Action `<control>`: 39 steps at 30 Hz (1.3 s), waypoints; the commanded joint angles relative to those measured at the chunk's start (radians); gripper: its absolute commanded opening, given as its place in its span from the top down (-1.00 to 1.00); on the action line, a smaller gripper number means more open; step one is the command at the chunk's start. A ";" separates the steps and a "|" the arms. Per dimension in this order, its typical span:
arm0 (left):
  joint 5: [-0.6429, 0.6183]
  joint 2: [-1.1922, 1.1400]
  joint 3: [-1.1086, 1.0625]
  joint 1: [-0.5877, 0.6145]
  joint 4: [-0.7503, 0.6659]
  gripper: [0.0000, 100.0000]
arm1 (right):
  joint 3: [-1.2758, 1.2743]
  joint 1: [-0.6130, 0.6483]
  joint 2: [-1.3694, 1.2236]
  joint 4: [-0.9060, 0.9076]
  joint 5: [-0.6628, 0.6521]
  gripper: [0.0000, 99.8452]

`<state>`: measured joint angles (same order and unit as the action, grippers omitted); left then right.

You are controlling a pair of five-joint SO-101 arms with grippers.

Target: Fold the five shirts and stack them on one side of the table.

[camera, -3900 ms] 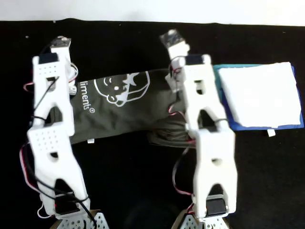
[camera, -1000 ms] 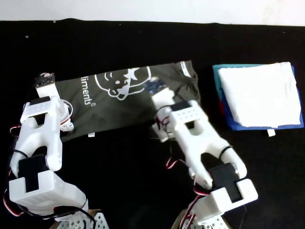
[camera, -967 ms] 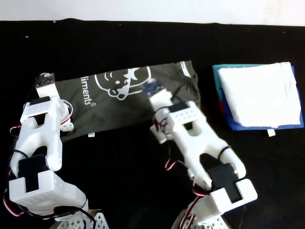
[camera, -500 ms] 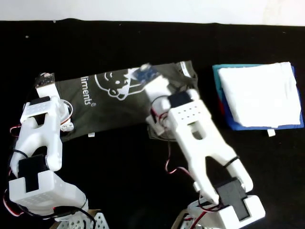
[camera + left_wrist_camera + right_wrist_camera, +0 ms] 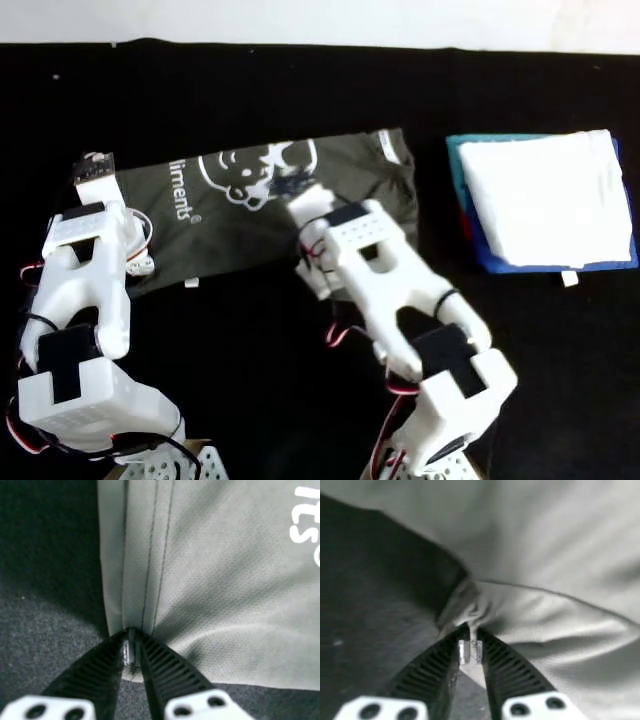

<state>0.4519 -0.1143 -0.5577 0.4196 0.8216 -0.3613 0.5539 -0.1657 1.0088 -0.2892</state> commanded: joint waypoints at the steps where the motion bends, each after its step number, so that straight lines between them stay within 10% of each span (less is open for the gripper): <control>1: -0.009 -0.001 -0.007 0.005 -0.023 0.98 | 0.064 0.041 0.018 0.041 0.008 0.93; 9: -0.009 -0.001 -0.007 0.005 -0.023 0.98 | 0.079 -0.119 0.142 0.090 0.003 0.89; 15: -0.009 -0.001 -0.007 0.005 -0.023 0.98 | 0.073 -0.117 0.260 0.295 -0.132 0.45; 34: -0.009 -0.001 -0.007 0.005 -0.023 0.98 | 0.248 -0.180 -0.300 0.128 -0.239 0.45; 39: -0.009 -0.001 -0.007 0.005 -0.023 0.98 | 0.348 -0.186 -0.374 0.166 -0.239 0.82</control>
<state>0.4519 -0.1143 -0.5577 0.4196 0.8216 -0.0867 0.3790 -0.4910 1.1715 -0.5163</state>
